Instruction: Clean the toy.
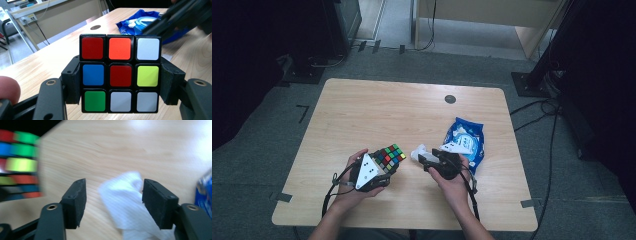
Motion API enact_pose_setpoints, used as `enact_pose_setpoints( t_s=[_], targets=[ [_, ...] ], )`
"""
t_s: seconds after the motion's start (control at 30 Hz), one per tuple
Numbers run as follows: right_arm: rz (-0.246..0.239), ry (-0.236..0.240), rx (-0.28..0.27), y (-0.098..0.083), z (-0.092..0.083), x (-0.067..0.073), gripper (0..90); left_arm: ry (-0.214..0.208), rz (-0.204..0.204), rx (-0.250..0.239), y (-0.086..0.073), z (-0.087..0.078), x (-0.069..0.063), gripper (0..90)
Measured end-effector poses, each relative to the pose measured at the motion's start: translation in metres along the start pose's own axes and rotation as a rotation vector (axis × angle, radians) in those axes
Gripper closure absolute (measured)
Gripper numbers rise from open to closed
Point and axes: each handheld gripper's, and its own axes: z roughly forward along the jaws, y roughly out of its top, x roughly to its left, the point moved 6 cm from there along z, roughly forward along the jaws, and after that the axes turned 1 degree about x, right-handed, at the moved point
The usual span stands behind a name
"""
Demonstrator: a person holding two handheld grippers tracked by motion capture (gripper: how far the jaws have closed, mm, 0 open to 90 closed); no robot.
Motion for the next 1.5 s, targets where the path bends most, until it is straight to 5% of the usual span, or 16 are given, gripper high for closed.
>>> enact_pose_setpoints(
  t_s=[0.03,0.13,0.23,0.4,0.57,0.67,0.7,0.83,0.97,1.0,1.03,1.07,1.17,1.3,1.4,1.5],
  targets=[
    [0.032,-0.026,0.014,-0.006,0.012,-0.006,40.0,-0.003,0.004,0.003,0.000,0.001,-0.002,33.9],
    [0.022,-0.066,0.012,-0.008,0.020,-0.007,41.5,-0.006,0.008,0.008,0.000,0.001,-0.004,33.9],
    [-0.068,-0.184,0.052,-0.016,0.035,-0.008,45.3,-0.017,0.016,0.015,-0.003,0.003,-0.008,33.9],
    [-0.112,-0.230,0.077,-0.024,0.038,-0.012,54.7,-0.026,0.015,0.014,-0.003,0.004,-0.011,33.9],
    [-0.156,-0.236,0.083,-0.024,0.033,-0.020,80.2,-0.037,0.002,0.008,-0.002,0.003,-0.011,33.9],
    [-0.143,-0.204,0.096,-0.025,0.030,-0.020,84.0,-0.041,-0.003,0.005,-0.002,0.003,-0.012,33.9],
    [-0.147,-0.153,0.086,-0.022,0.024,-0.017,84.8,-0.041,-0.005,0.005,-0.002,0.003,-0.012,33.9],
    [-0.150,-0.089,0.028,-0.010,0.007,-0.006,85.0,-0.052,-0.011,0.001,-0.001,0.004,-0.013,33.9],
    [-0.182,0.053,-0.110,0.014,-0.030,0.028,85.0,-0.072,-0.013,-0.011,0.001,0.003,-0.017,33.9],
    [-0.182,0.053,-0.110,0.014,-0.030,0.028,85.0,-0.072,-0.013,-0.011,0.001,0.003,-0.017,33.9],
    [-0.203,0.112,-0.167,0.023,-0.044,0.044,85.0,-0.083,-0.014,-0.016,0.002,0.003,-0.020,33.9],
    [-0.203,0.112,-0.167,0.023,-0.044,0.044,85.0,-0.083,-0.014,-0.016,0.002,0.003,-0.020,33.9],
    [-0.255,0.216,-0.233,0.032,-0.063,0.075,84.9,-0.105,-0.011,-0.028,0.006,0.003,-0.027,33.9],
    [-0.276,0.287,-0.210,0.026,-0.062,0.095,84.7,-0.118,0.000,-0.036,0.009,0.003,-0.032,33.9],
    [-0.282,0.285,-0.196,0.022,-0.057,0.096,84.7,-0.136,0.004,-0.055,0.013,0.001,-0.036,34.0],
    [-0.231,0.312,-0.192,0.020,-0.052,0.090,84.4,-0.144,0.011,-0.062,0.013,0.000,-0.037,34.2]
  ],
)
